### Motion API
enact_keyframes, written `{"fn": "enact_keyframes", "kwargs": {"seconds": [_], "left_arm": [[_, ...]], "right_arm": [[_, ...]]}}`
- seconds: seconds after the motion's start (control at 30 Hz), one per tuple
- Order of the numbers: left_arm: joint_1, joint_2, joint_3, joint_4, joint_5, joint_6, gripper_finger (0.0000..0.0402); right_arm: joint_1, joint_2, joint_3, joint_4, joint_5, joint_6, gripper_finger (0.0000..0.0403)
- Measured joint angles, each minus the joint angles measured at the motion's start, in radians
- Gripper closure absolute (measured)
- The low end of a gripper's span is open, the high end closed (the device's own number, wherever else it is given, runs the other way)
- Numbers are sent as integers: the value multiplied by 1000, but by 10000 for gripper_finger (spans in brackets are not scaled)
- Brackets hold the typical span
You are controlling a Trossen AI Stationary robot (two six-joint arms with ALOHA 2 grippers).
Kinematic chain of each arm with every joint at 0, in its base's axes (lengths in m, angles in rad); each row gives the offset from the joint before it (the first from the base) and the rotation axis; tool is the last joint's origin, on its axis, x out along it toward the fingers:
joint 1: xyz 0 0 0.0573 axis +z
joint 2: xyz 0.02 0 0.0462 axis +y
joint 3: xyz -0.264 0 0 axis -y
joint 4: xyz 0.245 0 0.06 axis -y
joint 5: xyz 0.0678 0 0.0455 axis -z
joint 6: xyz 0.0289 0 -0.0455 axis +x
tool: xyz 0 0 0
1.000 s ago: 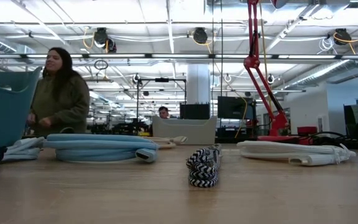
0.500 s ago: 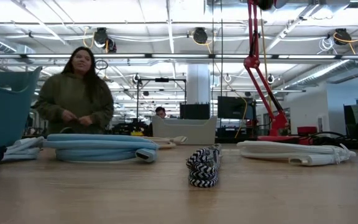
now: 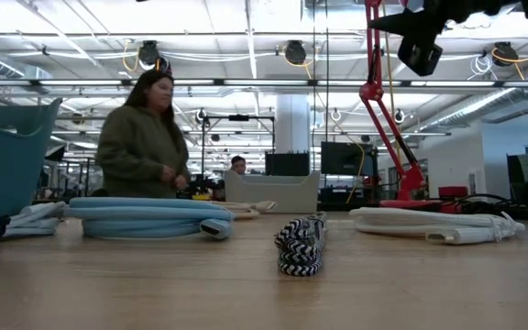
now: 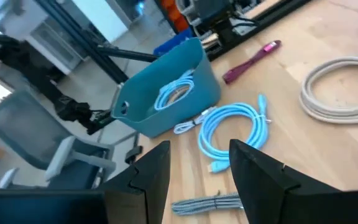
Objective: Pick & Place USB Port
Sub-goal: Put the white HDMI cable into the blue bin
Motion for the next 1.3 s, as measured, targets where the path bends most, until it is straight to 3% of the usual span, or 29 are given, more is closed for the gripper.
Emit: {"fn": "enact_keyframes", "kwargs": {"seconds": [0.53,0.83,1.3], "left_arm": [[21,0,0,0,1,-6,277],[21,0,0,1,-9,-33,277],[18,0,0,6,-157,-246,277]], "right_arm": [[160,-13,-12,-23,-30,-95,248],[208,-13,-12,-151,-29,-118,248],[215,0,-12,-399,-161,-227,248]]}}
